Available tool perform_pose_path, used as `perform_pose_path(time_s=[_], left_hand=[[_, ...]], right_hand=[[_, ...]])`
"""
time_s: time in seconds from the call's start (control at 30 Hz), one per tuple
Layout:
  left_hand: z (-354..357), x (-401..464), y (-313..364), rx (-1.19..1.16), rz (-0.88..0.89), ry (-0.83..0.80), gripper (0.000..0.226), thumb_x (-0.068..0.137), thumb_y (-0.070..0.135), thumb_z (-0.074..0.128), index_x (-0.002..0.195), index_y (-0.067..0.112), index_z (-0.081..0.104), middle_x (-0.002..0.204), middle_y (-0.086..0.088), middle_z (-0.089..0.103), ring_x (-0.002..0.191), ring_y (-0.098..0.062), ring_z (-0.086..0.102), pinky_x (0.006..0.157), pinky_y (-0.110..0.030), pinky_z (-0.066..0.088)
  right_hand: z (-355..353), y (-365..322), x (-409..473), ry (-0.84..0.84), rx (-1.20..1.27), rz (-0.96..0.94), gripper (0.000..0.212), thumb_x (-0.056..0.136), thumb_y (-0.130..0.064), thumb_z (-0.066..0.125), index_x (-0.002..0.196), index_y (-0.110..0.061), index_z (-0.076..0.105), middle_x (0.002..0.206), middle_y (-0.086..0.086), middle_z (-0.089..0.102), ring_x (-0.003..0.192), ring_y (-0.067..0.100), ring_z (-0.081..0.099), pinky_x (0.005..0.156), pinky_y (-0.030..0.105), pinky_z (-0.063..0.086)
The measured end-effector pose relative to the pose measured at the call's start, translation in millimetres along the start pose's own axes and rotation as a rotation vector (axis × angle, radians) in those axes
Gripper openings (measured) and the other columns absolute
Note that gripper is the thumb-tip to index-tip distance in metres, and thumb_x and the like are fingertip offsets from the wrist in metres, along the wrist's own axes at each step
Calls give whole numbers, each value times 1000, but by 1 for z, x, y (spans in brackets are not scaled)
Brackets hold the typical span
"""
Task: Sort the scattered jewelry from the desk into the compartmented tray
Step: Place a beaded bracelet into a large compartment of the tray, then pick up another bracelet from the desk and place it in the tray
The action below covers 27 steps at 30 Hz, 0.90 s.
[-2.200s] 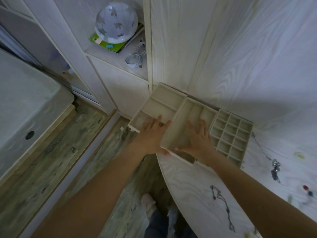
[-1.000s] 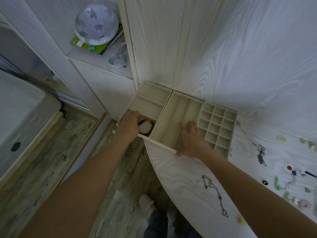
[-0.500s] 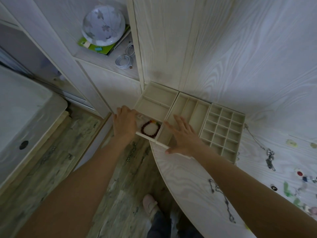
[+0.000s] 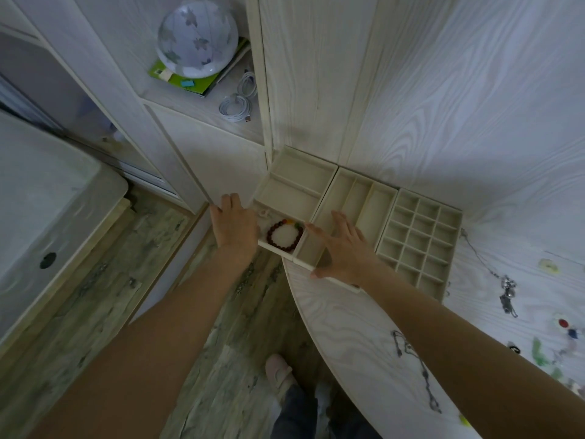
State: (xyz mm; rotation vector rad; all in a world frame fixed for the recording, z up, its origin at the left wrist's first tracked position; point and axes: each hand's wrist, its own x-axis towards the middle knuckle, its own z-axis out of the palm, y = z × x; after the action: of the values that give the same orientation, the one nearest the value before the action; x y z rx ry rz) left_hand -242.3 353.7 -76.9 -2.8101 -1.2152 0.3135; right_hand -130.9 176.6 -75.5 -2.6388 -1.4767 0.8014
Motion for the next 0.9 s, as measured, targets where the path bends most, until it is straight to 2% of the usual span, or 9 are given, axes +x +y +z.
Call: perform_pose_path(time_s=[0.07, 0.13, 0.23, 0.43, 0.63, 0.7, 0.8, 0.9], left_hand=[[2, 0, -2, -103, 56, 31, 22, 89, 25, 53, 100, 10, 66, 115, -11, 49, 111, -29, 40, 91, -38, 32], [7, 2, -3, -309, 190, 35, 21, 92, 12, 50, 104, 7, 66, 111, -12, 53, 105, -29, 46, 88, -36, 36], [11, 3, 0, -481, 293, -35, 25, 94, 4, 47, 111, 7, 65, 111, -12, 56, 101, -28, 54, 84, -36, 45], [15, 6, 5, -466, 220, -35, 23, 95, 8, 46, 110, 10, 64, 111, -8, 59, 99, -21, 56, 83, -34, 49], [5, 2, 11, -343, 266, -84, 28, 92, 3, 42, 116, 8, 56, 115, -13, 53, 107, -27, 52, 86, -40, 46], [-5, -4, 17, -299, 274, -83, 29, 92, 5, 41, 118, 9, 53, 116, -14, 51, 108, -30, 49, 82, -36, 42], [-20, -14, 33, -285, 308, -80, 26, 93, 10, 43, 117, 10, 54, 112, -12, 52, 101, -31, 52, 78, -36, 39], [-30, -25, 58, -354, 380, -125, 29, 94, 14, 44, 120, 10, 54, 114, -13, 52, 99, -32, 55, 79, -36, 43]], right_hand=[[0, 0, 0, 0, 6, 4, 105, 73, -53, 71, 149, -42, 0, 156, 15, -14, 144, 30, -16, 117, 49, 3], [1, 0, 1, 1, 8, 5, 105, 73, -52, 71, 149, -42, 0, 156, 15, -15, 144, 30, -17, 117, 49, 3], [1, 0, 1, -1, 13, 1, 105, 74, -51, 71, 149, -41, -1, 156, 15, -15, 144, 30, -17, 117, 49, 2], [1, -3, 0, 3, 22, 8, 103, 75, -48, 72, 149, -40, 0, 156, 16, -15, 144, 30, -18, 117, 49, 3], [3, -4, -2, 2, 61, 25, 103, 76, -47, 72, 149, -39, 0, 156, 14, -17, 143, 30, -19, 117, 50, 4], [2, -2, -7, 13, 92, 23, 103, 76, -48, 71, 149, -38, -1, 156, 11, -18, 144, 30, -17, 116, 49, 4], [-4, 6, -19, 84, 197, 47, 92, 81, -45, 67, 150, -34, 8, 157, 2, -13, 145, 27, -4, 116, 43, 15], [-5, 27, -40, 219, 356, 114, 69, 88, -31, 63, 147, -26, 27, 156, -1, 5, 142, 21, 18, 111, 30, 26]])
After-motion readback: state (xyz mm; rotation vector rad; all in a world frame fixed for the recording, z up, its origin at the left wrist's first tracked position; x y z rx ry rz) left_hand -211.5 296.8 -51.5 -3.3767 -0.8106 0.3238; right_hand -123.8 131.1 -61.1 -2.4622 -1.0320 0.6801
